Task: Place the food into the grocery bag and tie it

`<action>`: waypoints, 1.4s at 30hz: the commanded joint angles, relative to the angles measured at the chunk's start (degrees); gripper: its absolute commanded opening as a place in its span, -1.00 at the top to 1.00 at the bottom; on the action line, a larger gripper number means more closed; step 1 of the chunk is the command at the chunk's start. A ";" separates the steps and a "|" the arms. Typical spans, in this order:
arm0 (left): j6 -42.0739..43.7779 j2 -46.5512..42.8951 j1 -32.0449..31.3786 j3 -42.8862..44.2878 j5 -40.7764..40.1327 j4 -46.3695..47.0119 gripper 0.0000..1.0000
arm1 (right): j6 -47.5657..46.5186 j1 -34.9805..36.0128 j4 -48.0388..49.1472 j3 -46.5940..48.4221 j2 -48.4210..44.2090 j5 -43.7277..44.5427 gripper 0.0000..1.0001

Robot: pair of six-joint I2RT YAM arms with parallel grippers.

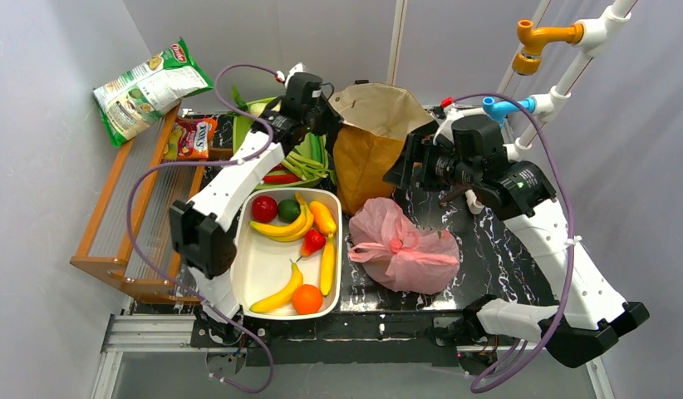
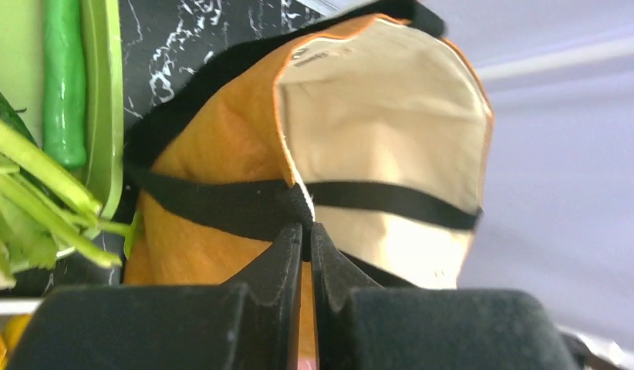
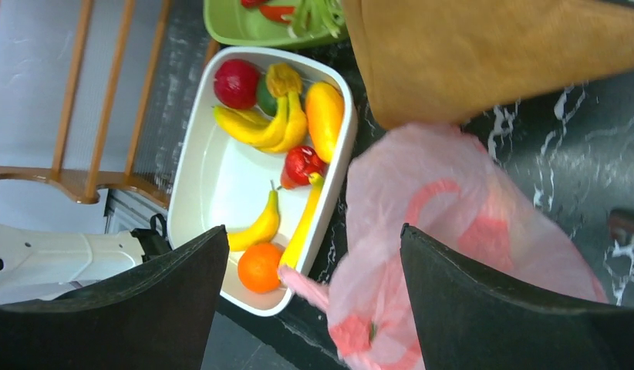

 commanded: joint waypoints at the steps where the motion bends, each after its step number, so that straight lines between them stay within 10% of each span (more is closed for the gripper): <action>1: 3.01 -10.00 -0.17 -5.95 5.53 1.33 1.00 | -8.04 -0.17 8.48 3.81 0.04 -3.40 -0.76; 17: 1.21 -29.35 -1.73 -25.95 4.49 1.29 1.00 | 11.95 -0.16 -19.78 28.60 20.20 5.67 -0.76; 42: 5.43 -36.25 -4.20 -32.87 5.43 2.16 1.00 | 9.15 -5.44 -27.76 40.72 35.03 11.39 -0.88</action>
